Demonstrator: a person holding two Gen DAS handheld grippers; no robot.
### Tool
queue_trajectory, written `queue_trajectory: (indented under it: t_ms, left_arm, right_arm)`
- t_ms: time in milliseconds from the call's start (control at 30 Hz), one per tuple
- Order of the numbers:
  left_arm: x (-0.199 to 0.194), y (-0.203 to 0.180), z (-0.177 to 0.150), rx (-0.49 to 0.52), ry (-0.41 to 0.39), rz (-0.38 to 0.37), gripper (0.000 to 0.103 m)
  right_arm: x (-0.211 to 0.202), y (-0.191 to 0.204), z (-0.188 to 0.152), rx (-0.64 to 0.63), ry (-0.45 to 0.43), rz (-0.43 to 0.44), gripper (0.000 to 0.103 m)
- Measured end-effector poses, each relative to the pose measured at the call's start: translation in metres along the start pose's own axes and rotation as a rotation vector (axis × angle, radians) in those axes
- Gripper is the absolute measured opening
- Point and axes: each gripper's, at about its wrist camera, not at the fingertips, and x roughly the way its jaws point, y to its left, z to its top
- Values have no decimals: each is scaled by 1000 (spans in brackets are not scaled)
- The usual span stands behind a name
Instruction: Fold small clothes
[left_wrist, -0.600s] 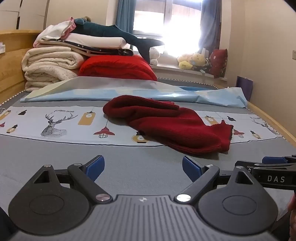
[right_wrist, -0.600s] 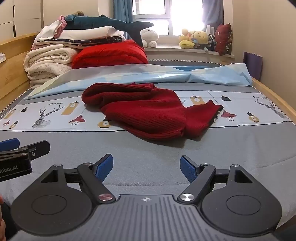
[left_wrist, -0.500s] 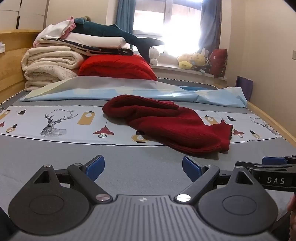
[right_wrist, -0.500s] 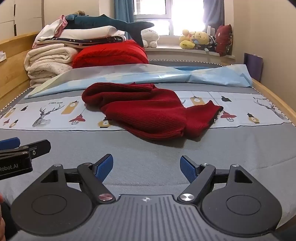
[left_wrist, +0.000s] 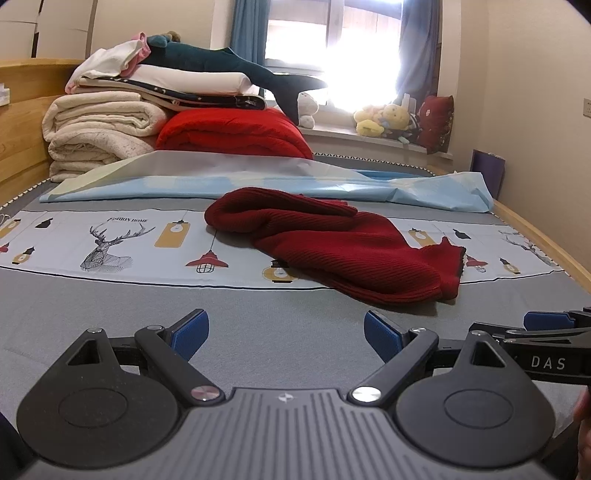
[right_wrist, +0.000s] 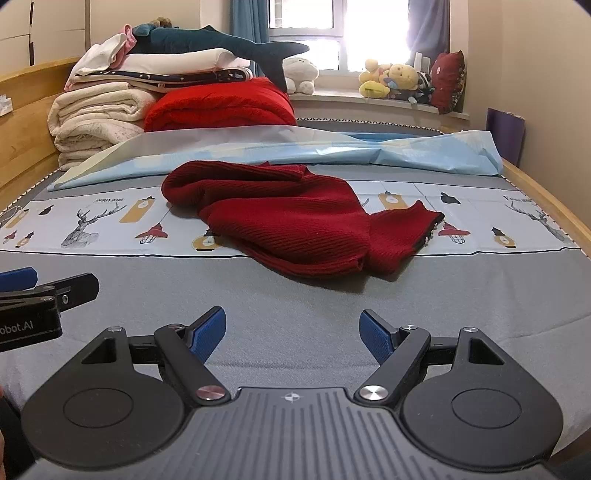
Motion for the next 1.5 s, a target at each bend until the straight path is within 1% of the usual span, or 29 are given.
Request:
queue_trajectory:
  t_ms: [800,833,900,967,1000,1067,1100,1133,1167,1200,1233,1267,1300,1333,1367,1400,1500]
  left_arm:
    - [1,0,1,1,-3,-8,94]
    - [0,0,1,2,-7,-12,93]
    - [-1,0,0,13,-15,-17,85]
    - [0,-1,0,28,-17,-17,73]
    - [1,0,0,33,-14,-17,69]
    - [5,2,1,36,3,-21,50]
    - [9,4,3,30,18,-27,46]
    - [14,6,6,24,36,-35,37]
    - [18,7,9,24,48,-40,28]
    - [23,8,13,31,57,-41,25]
    - [28,9,18,37,60,-39,23]
    - [34,9,24,38,59,-39,22]
    - [42,10,32,37,57,-39,22]
    - [50,10,40,36,56,-37,20]
    - [60,8,50,33,54,-34,20]
    - [71,6,59,31,52,-32,20]
    - [111,-1,88,28,47,-35,20]
  right_arm:
    - [2,1,4,0,1,6,81]
    - [2,1,5,1,0,8,81]
    - [1,-2,9,18,-6,16,80]
    - [-1,-10,18,45,-20,39,80]
    - [-2,-14,25,48,-38,51,79]
    - [-4,-26,44,53,-78,62,77]
    - [-3,-33,54,41,-78,59,75]
    - [1,-39,65,28,-79,60,68]
    - [5,-46,75,20,-90,64,57]
    - [11,-54,86,8,-106,65,50]
    - [17,-64,94,18,-122,80,40]
    - [22,-73,100,25,-144,90,34]
    - [30,-82,105,26,-159,90,32]
    - [34,-89,109,36,-193,91,30]
    - [42,-96,111,42,-191,80,30]
    - [50,-103,111,54,-185,68,30]
    - [69,-120,99,134,-129,64,31]
